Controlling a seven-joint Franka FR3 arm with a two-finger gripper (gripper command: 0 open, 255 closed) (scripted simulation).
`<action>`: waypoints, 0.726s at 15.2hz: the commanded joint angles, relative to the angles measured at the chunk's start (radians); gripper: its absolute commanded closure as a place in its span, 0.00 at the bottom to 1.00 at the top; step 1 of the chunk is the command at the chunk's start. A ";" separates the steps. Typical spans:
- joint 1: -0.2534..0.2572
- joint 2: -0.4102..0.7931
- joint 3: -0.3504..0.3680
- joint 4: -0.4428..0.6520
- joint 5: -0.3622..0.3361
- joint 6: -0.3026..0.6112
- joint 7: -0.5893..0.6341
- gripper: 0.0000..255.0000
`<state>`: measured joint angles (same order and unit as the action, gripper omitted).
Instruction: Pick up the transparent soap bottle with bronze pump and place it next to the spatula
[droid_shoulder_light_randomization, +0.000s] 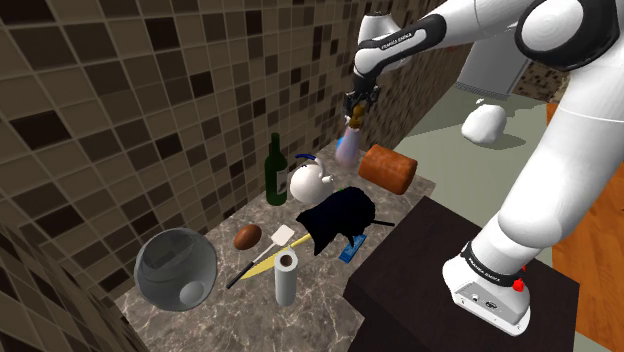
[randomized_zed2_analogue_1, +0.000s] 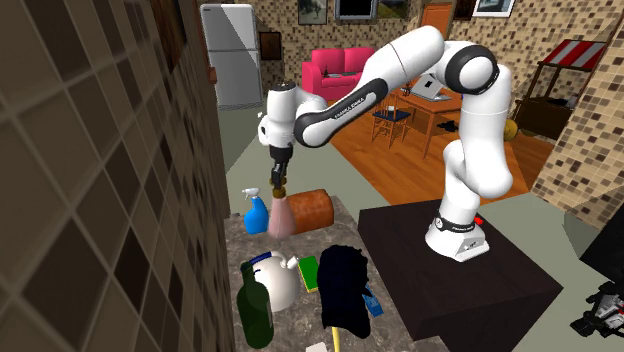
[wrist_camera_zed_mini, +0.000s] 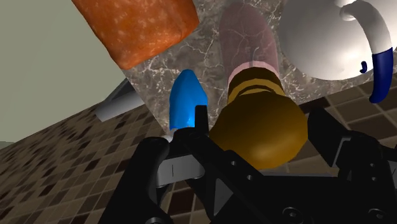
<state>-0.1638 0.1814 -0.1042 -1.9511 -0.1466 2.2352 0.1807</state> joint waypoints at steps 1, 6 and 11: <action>0.000 -0.011 0.000 0.016 0.002 -0.027 -0.005 1.00; 0.001 -0.035 0.001 0.055 0.005 -0.089 -0.013 1.00; 0.002 -0.054 0.001 0.099 0.007 -0.151 -0.021 1.00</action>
<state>-0.1623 0.1330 -0.1028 -1.8597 -0.1395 2.0962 0.1619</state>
